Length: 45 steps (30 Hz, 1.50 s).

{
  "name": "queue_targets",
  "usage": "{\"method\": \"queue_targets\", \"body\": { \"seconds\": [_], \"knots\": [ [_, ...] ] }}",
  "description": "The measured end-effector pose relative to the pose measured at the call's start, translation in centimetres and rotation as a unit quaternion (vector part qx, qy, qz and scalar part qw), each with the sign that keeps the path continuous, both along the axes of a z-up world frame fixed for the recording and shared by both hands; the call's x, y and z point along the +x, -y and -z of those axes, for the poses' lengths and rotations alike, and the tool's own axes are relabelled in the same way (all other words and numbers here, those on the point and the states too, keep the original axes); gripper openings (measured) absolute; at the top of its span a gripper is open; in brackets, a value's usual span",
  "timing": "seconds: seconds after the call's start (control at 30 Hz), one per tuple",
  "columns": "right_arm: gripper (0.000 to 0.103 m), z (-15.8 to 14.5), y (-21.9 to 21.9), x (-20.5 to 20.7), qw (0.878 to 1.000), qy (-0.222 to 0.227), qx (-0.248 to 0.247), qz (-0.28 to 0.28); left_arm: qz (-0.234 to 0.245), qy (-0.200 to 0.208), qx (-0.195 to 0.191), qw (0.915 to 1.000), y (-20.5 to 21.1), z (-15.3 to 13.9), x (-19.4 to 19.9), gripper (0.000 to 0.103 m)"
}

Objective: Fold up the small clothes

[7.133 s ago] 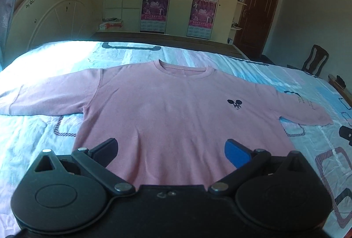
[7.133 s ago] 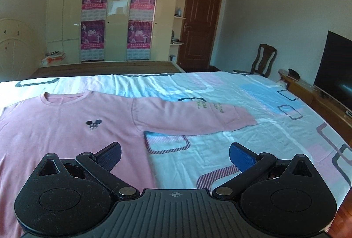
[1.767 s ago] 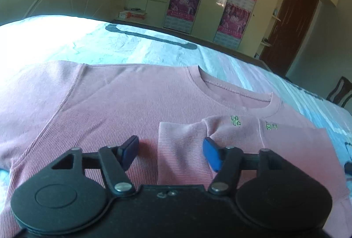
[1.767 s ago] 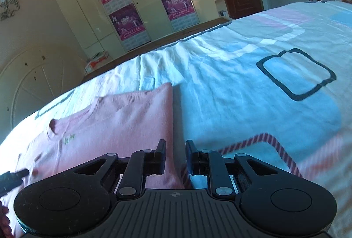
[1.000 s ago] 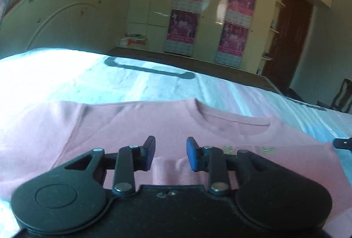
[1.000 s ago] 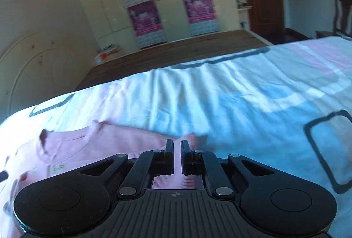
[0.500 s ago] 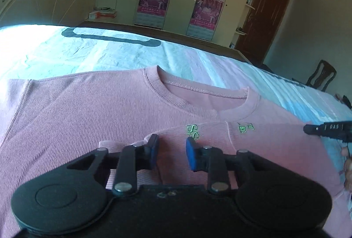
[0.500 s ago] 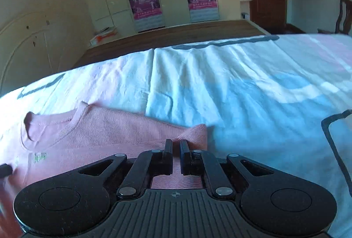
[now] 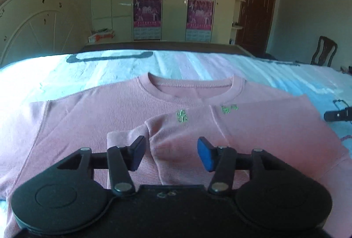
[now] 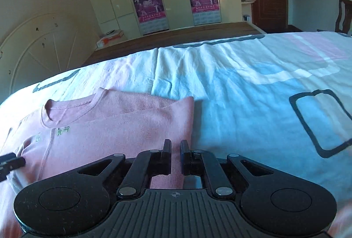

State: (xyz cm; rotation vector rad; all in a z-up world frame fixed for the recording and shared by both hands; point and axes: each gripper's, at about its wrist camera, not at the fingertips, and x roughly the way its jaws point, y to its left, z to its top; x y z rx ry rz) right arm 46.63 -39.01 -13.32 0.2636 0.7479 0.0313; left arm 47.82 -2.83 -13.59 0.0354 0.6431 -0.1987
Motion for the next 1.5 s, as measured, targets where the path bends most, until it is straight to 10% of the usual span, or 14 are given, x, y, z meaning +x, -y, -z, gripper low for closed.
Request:
{"method": "queue_targets", "body": {
  "seconds": [0.13, 0.8, 0.9, 1.07, 1.2, 1.5],
  "knots": [
    [0.007, 1.5, -1.2, -2.6, 0.999, -0.039, -0.018, -0.011, 0.011, -0.053, 0.026, 0.9982, 0.4, 2.1, -0.6, 0.049],
    [0.010, 0.0, -4.1, -5.5, 0.999, -0.032, -0.007, 0.021, -0.011, -0.030, 0.013, 0.9994, -3.1, 1.6, -3.1, 0.054],
    [0.068, -0.3, -4.6, -5.7, 0.999, -0.021, 0.003, 0.039, -0.087, -0.026, -0.013, 0.9958, -8.6, 0.5, -3.7, 0.052],
    [0.071, -1.1, -8.1, -5.2, 1.000, 0.006, 0.002, 0.018, -0.209, -0.005, -0.073, 0.9751, -19.9, -1.2, -6.0, 0.053],
    [0.036, -1.1, -12.2, -3.6, 1.000, 0.006, 0.013, 0.003, -0.300, -0.009, -0.101, 0.9486, -27.8, -1.1, -7.5, 0.049],
    [0.035, -1.0, -19.6, -1.0, 0.999, -0.004, 0.017, -0.032, -0.411, 0.006, -0.200, 0.8893, -40.0, -0.4, -8.7, 0.045]
  ]
}}
